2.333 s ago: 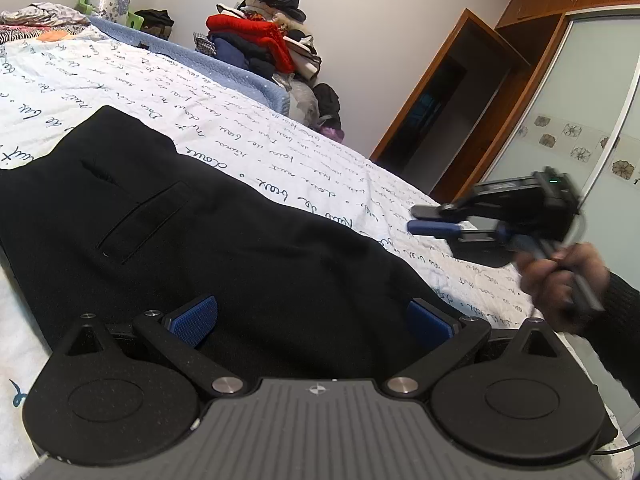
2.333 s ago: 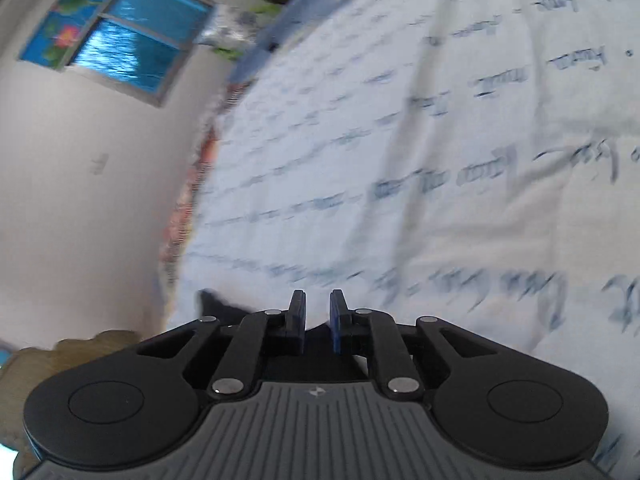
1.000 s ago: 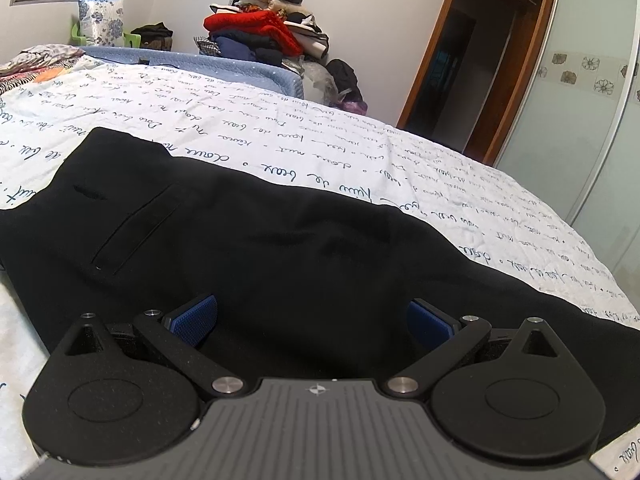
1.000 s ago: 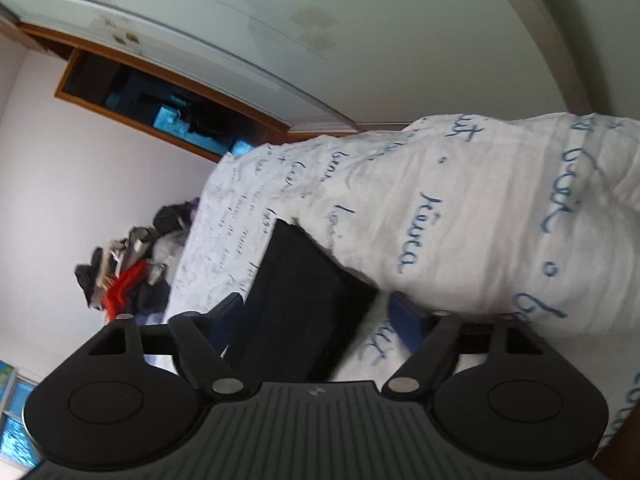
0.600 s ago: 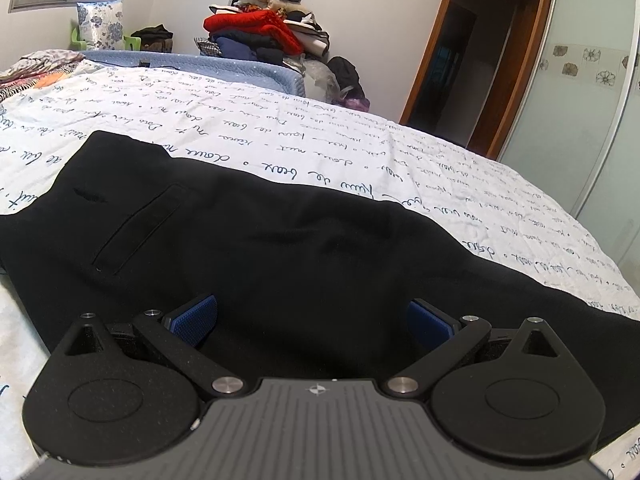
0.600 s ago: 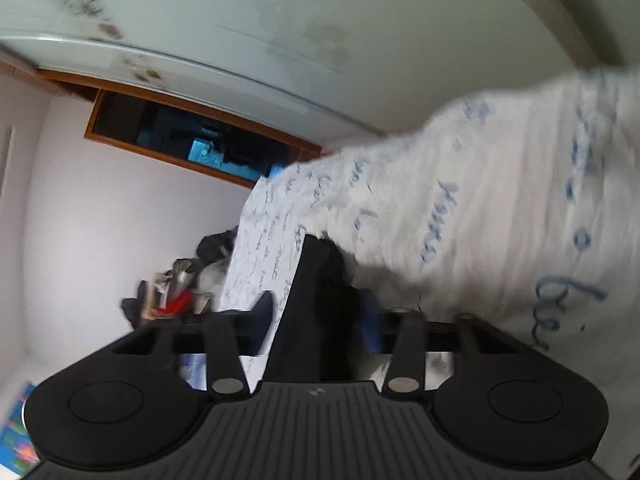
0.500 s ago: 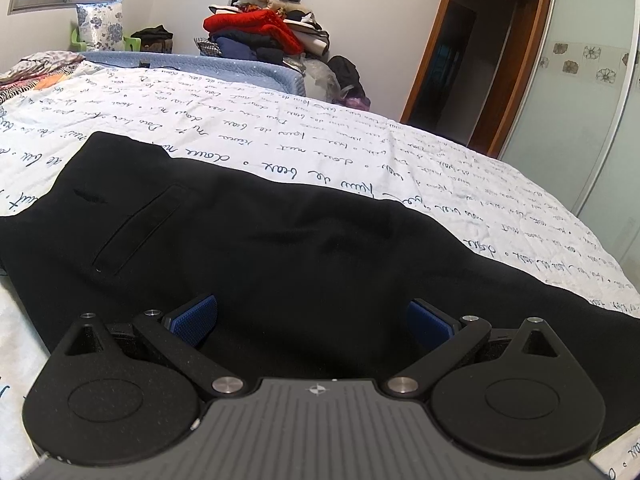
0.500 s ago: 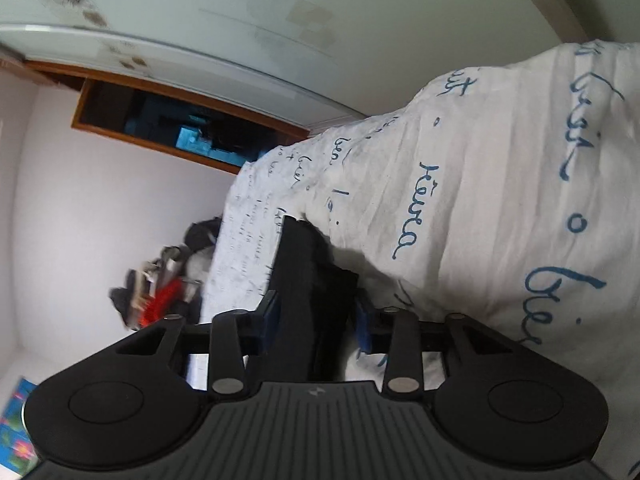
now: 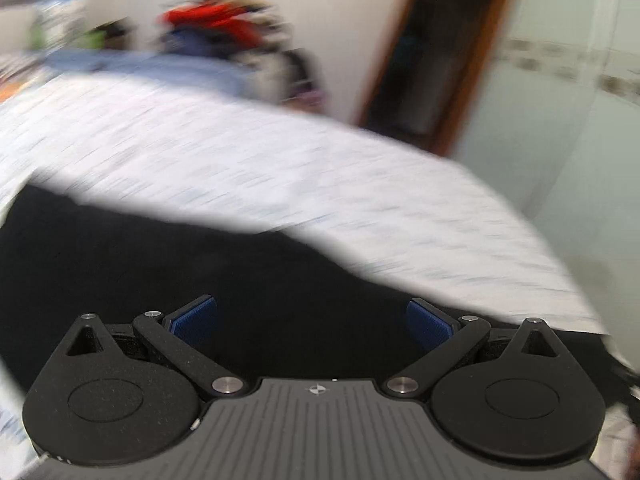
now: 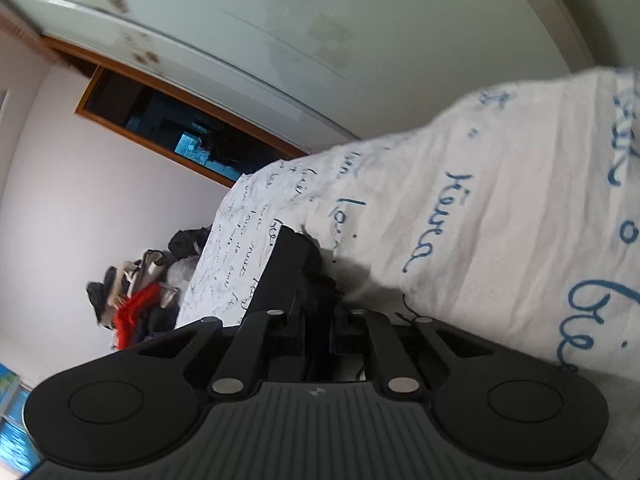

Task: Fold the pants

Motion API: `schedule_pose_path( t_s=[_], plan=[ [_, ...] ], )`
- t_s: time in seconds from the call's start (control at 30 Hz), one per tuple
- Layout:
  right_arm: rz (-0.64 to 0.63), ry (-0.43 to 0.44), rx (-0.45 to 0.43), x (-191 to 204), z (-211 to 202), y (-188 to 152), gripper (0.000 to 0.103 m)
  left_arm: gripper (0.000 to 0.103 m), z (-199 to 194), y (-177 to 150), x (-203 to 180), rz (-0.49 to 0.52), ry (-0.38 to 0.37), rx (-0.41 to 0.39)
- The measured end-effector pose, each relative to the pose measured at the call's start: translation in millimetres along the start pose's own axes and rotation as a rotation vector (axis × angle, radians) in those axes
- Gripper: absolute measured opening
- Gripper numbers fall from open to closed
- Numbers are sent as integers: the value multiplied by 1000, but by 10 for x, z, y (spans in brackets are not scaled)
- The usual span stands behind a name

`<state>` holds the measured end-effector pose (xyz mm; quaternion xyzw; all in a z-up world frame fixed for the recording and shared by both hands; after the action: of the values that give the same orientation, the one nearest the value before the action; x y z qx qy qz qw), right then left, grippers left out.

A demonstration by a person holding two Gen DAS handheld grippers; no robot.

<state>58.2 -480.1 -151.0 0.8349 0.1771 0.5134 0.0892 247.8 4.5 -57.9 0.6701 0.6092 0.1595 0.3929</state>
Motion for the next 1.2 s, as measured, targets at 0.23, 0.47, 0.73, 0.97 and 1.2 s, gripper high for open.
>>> schedule_pose_path(
  t_s=[0.23, 0.47, 0.73, 0.97, 1.2],
  plan=[
    [-400, -96, -53, 559, -77, -177, 8, 102, 272, 212, -2020, 272, -489, 140],
    [-588, -124, -63, 787, -150, -415, 8, 102, 955, -111, -3537, 353, -684, 413],
    [-798, -163, -79, 1001, -215, -641, 9, 95, 1485, -459, -4048, 463, -510, 554],
    [-809, -167, -50, 986, -204, -686, 9, 60, 1625, -428, -3703, 441, -398, 517],
    [-859, -161, -3, 1121, -166, -862, 9, 8, 1525, -453, -3478, 495, -395, 506]
  ],
)
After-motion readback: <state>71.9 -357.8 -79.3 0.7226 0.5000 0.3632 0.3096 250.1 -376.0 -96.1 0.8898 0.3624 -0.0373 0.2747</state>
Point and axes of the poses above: each gripper's, at about its wrist camera, not at the fingertips, and z roughly the way its jaws point, x to its left, y to its top, the point moved 8 cm from there along z, roughly the way its jaws point, and after that the axes turned 9 degrees about x, right-handed, at the moved point
